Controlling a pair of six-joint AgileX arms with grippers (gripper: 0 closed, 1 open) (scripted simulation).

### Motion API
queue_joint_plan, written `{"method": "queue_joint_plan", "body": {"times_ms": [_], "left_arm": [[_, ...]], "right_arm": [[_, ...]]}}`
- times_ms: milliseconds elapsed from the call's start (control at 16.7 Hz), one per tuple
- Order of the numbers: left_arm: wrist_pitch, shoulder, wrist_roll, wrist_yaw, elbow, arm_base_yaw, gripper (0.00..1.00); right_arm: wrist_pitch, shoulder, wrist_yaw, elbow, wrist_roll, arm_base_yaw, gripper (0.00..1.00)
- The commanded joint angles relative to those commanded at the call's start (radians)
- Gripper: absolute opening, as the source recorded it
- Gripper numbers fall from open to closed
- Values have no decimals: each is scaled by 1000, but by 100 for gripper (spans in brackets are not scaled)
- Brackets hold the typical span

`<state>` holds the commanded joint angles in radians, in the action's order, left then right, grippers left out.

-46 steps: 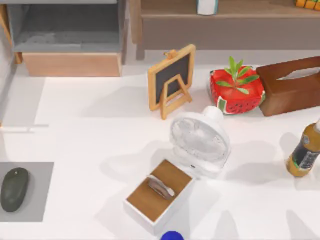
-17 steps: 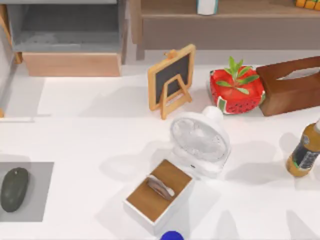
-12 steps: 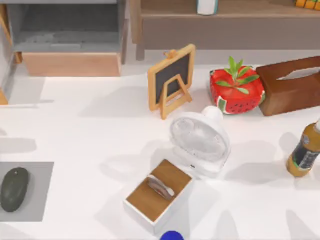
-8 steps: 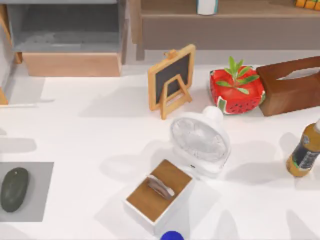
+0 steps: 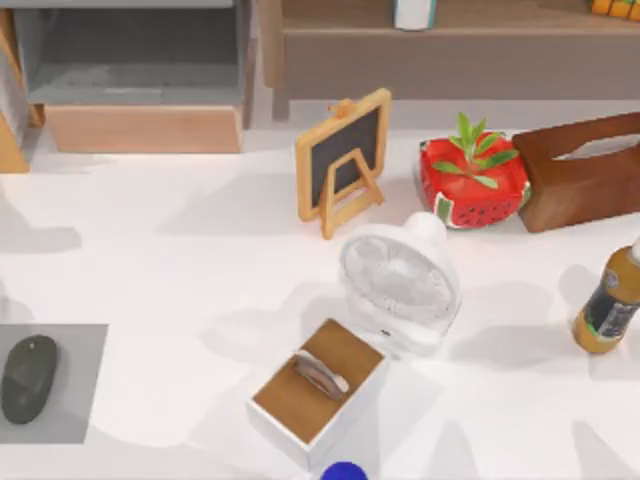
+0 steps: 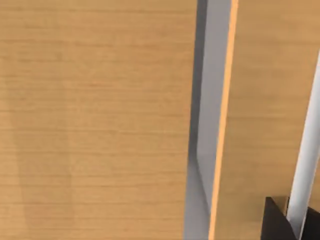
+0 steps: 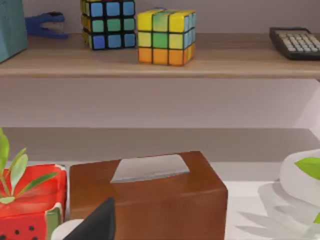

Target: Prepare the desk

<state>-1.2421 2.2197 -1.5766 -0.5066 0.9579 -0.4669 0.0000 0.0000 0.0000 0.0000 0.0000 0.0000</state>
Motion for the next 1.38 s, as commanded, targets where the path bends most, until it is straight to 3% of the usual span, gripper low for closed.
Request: {"method": "queue_joint_plan", "body": {"times_ms": [420,840,1140,1380], "left_arm": [[32,26,1,16,30,13,0],[152,128,4,67,278,64,0],[167,141,6,77,295,74,0],[167,141,6,77,295,74,30]], "right_arm": [[0,0,0,0,0,0,100],[0,0,0,0,0,0,100],[0,0,0,0,0,0,100],[0,0,0,0,0,0,100]]}}
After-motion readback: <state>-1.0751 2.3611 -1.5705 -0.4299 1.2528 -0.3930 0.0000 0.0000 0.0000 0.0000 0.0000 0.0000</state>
